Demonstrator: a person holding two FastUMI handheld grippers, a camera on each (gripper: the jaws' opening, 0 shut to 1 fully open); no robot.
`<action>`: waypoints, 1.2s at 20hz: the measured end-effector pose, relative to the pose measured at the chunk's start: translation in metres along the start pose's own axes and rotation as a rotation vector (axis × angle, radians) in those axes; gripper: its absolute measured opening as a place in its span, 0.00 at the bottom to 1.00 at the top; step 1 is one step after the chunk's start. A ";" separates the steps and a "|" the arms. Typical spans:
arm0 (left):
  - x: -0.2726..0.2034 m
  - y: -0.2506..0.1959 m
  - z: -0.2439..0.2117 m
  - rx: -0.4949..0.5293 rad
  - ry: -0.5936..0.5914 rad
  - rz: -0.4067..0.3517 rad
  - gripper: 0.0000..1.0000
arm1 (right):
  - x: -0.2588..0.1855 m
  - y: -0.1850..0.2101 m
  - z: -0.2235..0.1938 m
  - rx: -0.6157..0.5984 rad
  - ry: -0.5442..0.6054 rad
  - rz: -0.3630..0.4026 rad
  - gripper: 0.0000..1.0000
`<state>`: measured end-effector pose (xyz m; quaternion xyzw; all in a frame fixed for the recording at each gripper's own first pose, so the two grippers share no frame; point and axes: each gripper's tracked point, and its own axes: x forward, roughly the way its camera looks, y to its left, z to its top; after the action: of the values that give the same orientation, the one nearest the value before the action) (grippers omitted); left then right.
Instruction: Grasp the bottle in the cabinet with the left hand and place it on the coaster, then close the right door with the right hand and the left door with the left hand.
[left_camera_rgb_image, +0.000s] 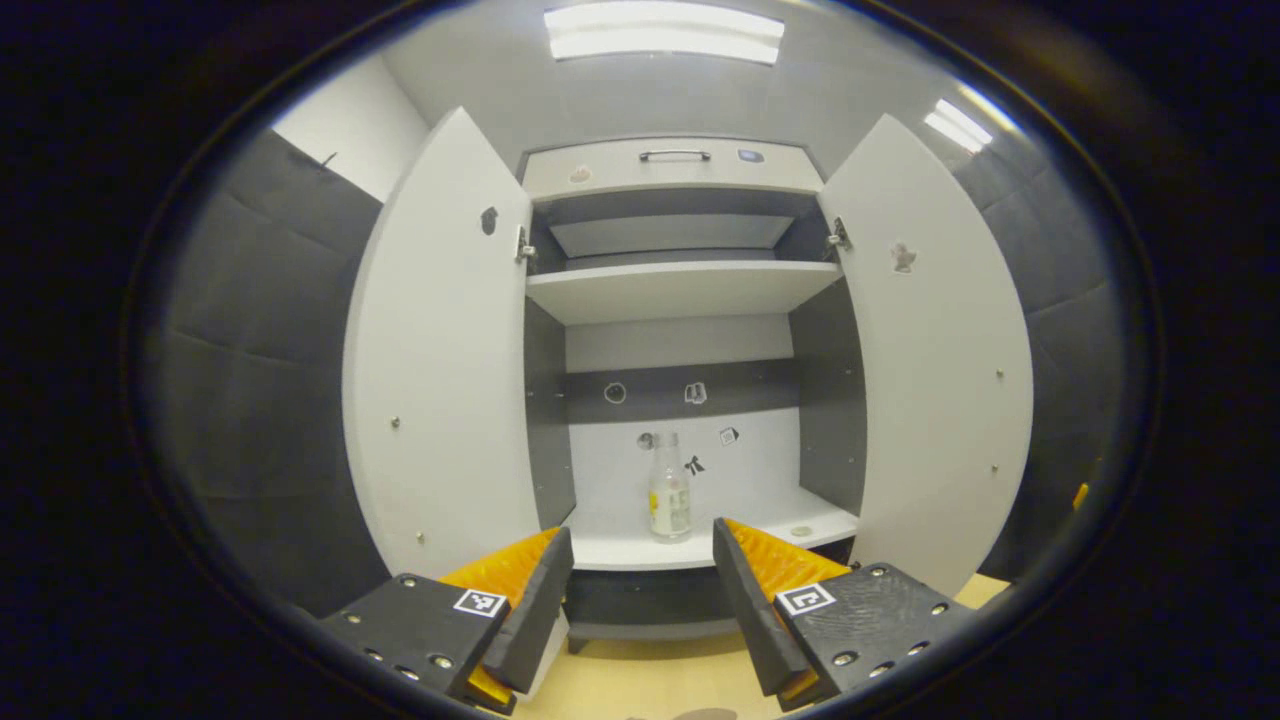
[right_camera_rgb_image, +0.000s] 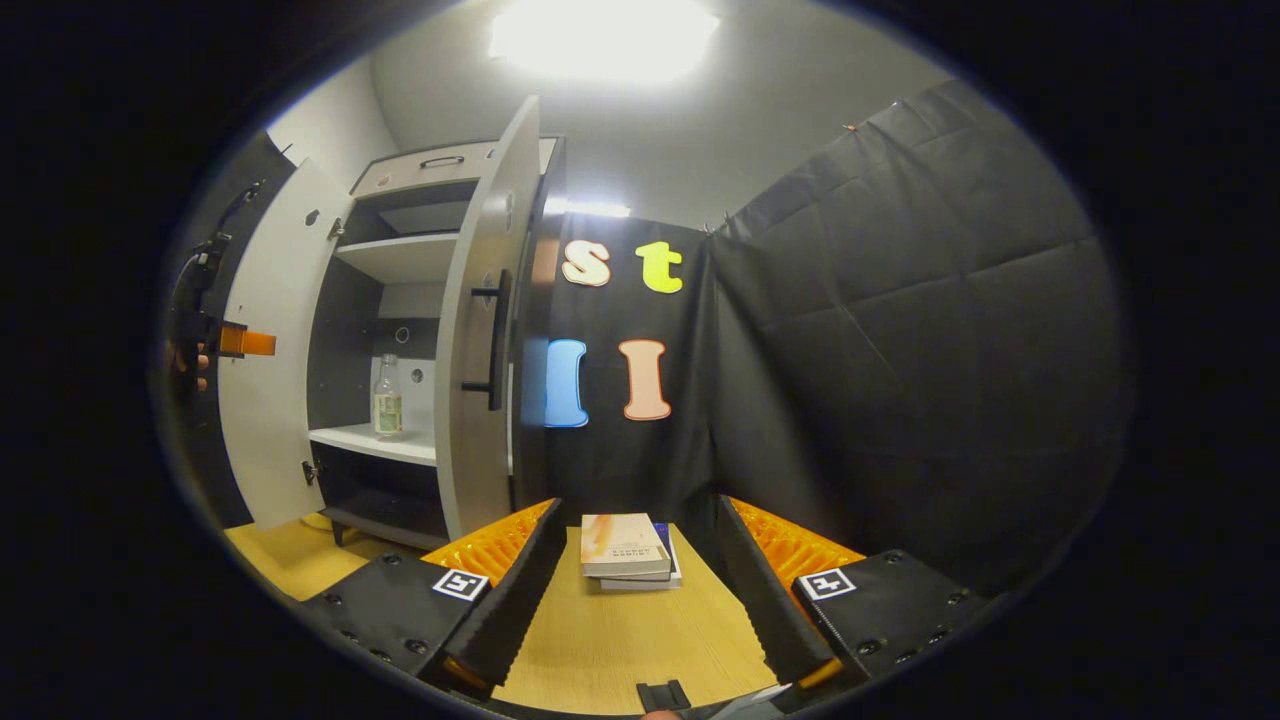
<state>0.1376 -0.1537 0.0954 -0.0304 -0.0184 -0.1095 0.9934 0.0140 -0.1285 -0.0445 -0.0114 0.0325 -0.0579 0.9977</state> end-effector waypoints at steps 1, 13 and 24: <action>0.012 -0.002 -0.001 -0.008 0.004 -0.011 0.81 | 0.003 0.000 0.001 -0.002 0.002 -0.010 0.96; 0.146 -0.005 -0.001 -0.048 0.008 -0.077 0.82 | 0.034 0.000 -0.009 -0.032 0.029 -0.126 0.97; 0.257 -0.017 -0.019 -0.030 0.030 -0.121 0.82 | 0.060 0.003 -0.018 -0.029 0.062 -0.221 0.97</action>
<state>0.3853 -0.2273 0.0882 -0.0426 -0.0037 -0.1700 0.9845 0.0721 -0.1333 -0.0662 -0.0275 0.0628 -0.1673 0.9835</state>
